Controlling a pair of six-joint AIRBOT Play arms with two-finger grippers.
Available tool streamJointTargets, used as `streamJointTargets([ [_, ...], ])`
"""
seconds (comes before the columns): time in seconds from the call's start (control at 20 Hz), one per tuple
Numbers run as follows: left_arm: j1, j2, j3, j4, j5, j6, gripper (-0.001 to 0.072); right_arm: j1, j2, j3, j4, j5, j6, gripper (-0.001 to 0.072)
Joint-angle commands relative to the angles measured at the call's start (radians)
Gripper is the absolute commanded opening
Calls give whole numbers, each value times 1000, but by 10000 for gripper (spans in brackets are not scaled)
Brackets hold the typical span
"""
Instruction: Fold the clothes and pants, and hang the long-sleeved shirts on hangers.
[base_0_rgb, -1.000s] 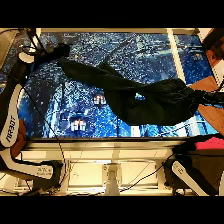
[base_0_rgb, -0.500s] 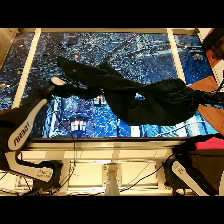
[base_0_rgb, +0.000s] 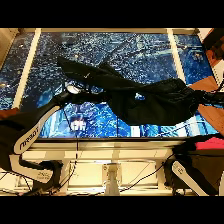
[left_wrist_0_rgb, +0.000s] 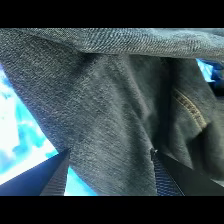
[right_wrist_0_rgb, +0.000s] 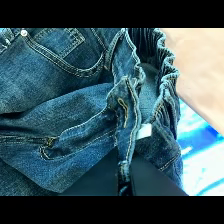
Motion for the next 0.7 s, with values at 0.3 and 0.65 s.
streamJointTargets([
  [0.3,21,-11,-2,55,134,-13,542,0,0,0,0,-6,0,35],
  [0.65,-9,-45,-2,16,212,-14,496,0,0,0,1,-5,0,35],
])
